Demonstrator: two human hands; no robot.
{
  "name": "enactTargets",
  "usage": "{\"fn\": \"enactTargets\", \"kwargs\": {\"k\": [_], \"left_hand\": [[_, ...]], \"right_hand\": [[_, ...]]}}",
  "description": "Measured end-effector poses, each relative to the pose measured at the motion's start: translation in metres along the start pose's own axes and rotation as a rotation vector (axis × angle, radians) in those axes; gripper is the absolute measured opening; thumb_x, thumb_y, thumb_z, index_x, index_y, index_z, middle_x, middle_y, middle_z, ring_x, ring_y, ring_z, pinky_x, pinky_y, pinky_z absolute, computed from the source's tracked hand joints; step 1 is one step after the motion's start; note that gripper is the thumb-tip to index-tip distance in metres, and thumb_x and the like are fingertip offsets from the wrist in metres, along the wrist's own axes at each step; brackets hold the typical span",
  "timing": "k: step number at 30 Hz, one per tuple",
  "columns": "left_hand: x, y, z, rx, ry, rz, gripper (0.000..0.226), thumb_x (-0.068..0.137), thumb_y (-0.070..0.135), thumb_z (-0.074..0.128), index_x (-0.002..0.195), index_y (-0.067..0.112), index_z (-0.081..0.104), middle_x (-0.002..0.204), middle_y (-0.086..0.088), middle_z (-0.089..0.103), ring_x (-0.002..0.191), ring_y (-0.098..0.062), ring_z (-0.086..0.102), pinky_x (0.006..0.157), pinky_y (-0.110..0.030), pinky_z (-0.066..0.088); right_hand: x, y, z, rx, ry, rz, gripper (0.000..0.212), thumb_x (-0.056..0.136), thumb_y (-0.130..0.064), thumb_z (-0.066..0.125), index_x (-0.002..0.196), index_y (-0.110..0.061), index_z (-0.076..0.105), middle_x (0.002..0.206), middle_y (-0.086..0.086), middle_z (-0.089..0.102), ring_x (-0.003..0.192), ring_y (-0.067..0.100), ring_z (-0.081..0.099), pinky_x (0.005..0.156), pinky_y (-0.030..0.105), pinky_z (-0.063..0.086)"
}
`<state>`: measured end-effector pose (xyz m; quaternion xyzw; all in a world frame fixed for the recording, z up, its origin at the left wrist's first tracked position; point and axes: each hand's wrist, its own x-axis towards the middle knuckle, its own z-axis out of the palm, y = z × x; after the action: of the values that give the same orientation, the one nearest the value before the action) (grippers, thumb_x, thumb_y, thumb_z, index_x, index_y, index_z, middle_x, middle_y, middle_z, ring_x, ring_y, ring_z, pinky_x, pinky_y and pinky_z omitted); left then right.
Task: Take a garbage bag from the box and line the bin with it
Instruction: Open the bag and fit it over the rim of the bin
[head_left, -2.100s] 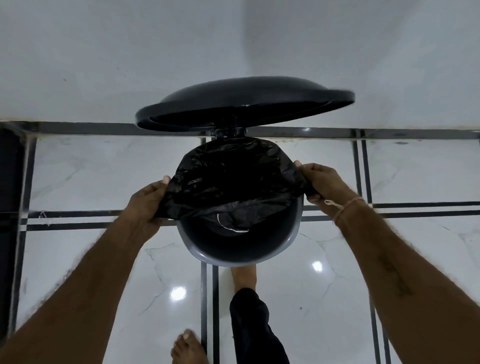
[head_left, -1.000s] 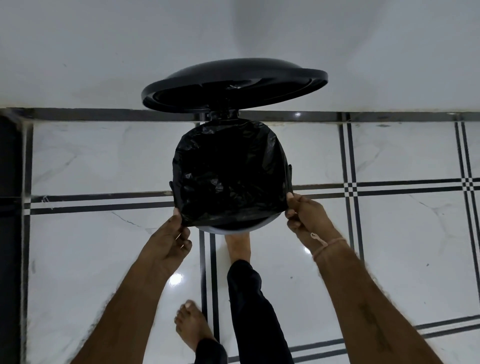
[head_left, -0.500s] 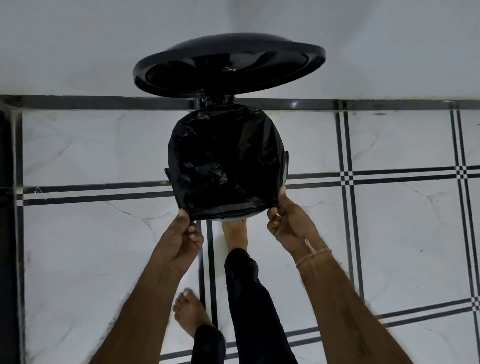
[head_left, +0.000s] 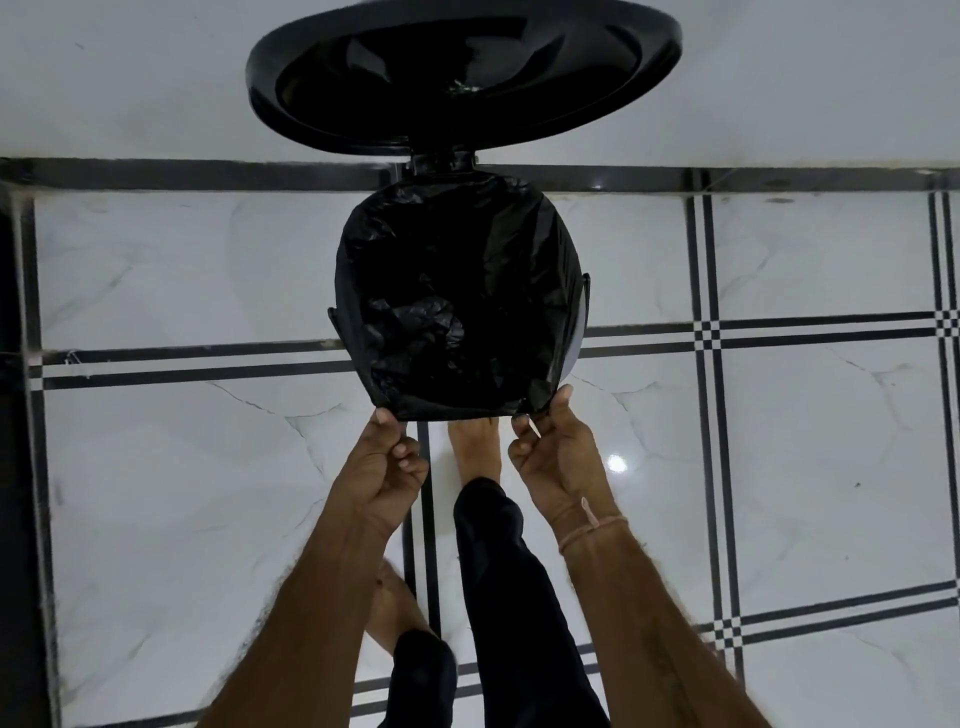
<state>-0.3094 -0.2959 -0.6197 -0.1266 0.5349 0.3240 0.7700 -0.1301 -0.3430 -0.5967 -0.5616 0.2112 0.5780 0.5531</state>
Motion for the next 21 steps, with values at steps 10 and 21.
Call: {"fn": "enactTargets", "kwargs": {"k": [10, 21], "left_hand": [[0.015, -0.005, 0.003, -0.029, -0.032, 0.005, 0.024, 0.071, 0.017, 0.078, 0.086, 0.025, 0.061, 0.064, 0.017, 0.060, 0.043, -0.001, 0.043, 0.043, -0.014, 0.035], [0.018, 0.011, 0.009, 0.177, 0.079, -0.027, 0.028, 0.103, 0.006, 0.053, 0.085, 0.026, 0.060, 0.061, 0.012, 0.051, 0.043, -0.001, 0.044, 0.042, -0.014, 0.038]], "right_hand": [[0.021, 0.011, 0.000, 0.389, -0.098, 0.041, 0.049, 0.106, -0.045, 0.046, 0.081, -0.015, 0.075, 0.064, -0.006, 0.059, 0.041, 0.004, 0.044, 0.049, 0.012, 0.022], [0.039, -0.009, -0.002, 0.230, -0.013, -0.076, 0.041, 0.102, -0.049, 0.051, 0.088, -0.014, 0.068, 0.064, -0.006, 0.057, 0.050, 0.004, 0.049, 0.049, 0.015, 0.044]]}}
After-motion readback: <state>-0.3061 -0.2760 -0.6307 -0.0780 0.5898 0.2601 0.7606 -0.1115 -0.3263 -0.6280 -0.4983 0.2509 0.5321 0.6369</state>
